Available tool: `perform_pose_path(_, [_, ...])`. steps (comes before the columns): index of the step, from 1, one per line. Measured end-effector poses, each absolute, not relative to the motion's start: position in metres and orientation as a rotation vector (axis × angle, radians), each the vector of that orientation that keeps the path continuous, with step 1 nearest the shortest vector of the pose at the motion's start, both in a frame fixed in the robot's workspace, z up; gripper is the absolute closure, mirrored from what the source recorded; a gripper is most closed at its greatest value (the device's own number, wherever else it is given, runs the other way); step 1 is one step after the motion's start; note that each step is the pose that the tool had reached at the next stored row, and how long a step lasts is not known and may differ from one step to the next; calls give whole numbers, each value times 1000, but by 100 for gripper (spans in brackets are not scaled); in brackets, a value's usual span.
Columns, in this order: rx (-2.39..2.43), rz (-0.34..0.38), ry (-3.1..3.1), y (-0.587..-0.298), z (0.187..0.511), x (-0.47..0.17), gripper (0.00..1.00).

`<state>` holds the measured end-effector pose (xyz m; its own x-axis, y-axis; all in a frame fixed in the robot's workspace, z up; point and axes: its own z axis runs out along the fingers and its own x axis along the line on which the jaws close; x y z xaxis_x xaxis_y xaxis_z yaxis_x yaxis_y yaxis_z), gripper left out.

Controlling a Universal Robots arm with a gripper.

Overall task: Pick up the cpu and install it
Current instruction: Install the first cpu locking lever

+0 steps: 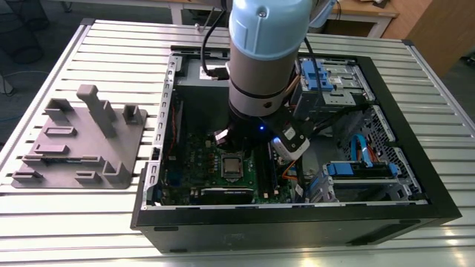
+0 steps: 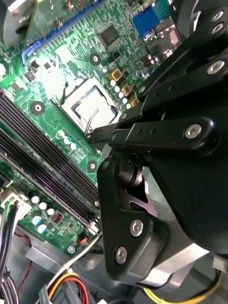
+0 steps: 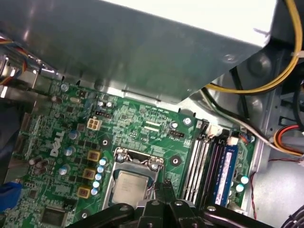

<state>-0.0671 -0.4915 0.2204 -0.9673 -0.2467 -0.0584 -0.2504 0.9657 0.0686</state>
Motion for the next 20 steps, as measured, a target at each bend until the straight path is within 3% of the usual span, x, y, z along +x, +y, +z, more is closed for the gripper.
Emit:
perform_pose_path(9, [-391,11,3076,-492,216,-67,89])
perform_pose_path(20, [-393,7,3076,-492,208,-65,89])
